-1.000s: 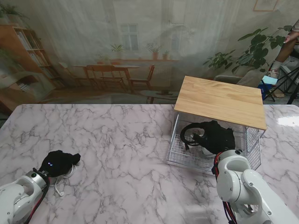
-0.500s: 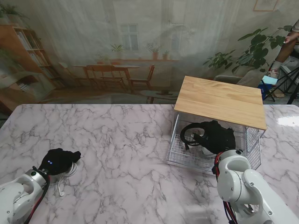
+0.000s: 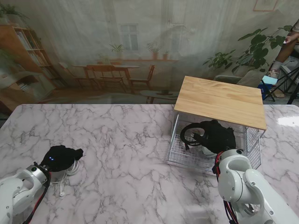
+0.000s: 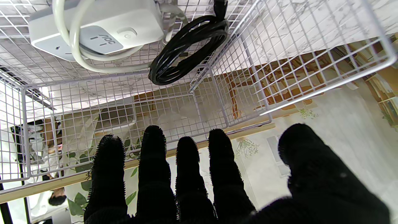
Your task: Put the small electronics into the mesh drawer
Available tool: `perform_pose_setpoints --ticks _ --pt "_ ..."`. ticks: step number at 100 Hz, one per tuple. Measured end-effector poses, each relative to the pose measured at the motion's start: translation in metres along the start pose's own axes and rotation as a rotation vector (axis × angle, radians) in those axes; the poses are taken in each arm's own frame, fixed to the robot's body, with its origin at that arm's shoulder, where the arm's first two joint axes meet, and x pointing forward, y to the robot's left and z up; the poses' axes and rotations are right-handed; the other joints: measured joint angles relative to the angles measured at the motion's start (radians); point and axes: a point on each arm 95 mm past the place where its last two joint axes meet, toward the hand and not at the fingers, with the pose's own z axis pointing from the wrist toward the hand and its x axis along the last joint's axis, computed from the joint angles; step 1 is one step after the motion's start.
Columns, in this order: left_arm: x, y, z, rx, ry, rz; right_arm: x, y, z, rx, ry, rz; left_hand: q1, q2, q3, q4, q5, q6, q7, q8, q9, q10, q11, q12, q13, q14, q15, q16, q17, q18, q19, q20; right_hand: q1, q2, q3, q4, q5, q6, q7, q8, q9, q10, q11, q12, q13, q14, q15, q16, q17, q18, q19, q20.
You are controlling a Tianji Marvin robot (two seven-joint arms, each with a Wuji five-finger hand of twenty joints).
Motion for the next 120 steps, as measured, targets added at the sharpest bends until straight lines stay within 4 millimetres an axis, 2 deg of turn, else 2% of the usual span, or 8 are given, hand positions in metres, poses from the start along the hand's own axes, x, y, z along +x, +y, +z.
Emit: perform_pose_setpoints --ticks 37,68,120 --pt "-0.008 -0.037 0.02 0.062 0.049 0.021 0.001 0.003 -0.002 -0.013 0.014 0.015 0.0 0.0 0.0 0.0 0.0 0.0 0.0 0.012 0.0 0.0 0.0 0.003 0.001 -0.002 0.0 0.002 0.004 -0.001 0.0 0.001 0.0 0.0 0.0 0.0 0.0 0.0 0.0 0.0 0.001 0.0 0.0 0.0 0.0 0.0 0.0 0.0 0.0 0.0 0.0 0.0" --pt "-0.005 -0.064 0.038 0.109 0.102 0.005 0.003 0.009 -0.005 -0.025 0.039 0.024 0.0 0.0 0.0 0.0 0.0 0.0 0.0 0.013 0.0 0.0 0.0 0.004 0.002 -0.003 0.007 0.013 0.005 -0.001 0.0 0.002 0.0 0.0 0.0 0.0 0.0 0.0 0.0 0.0 0.002 0.0 0.0 0.0 0.0 0.0 0.0 0.0 0.0 0.0 0.0 0.0" --pt "0.012 -0.149 0.093 0.207 0.248 -0.046 0.025 0.017 -0.011 -0.028 0.133 0.123 0.0 0.0 0.0 0.0 0.001 0.0 0.001 0.022 0.0 0.0 0.0 0.015 0.002 -0.004 0.007 0.014 0.006 -0.002 0.001 0.011 -0.039 -0.001 -0.026 0.0 0.0 0.0 0.0 0.0 0.002 0.003 0.0 0.0 0.0 0.001 0.0 0.0 -0.002 0.002 -0.001 0.0"
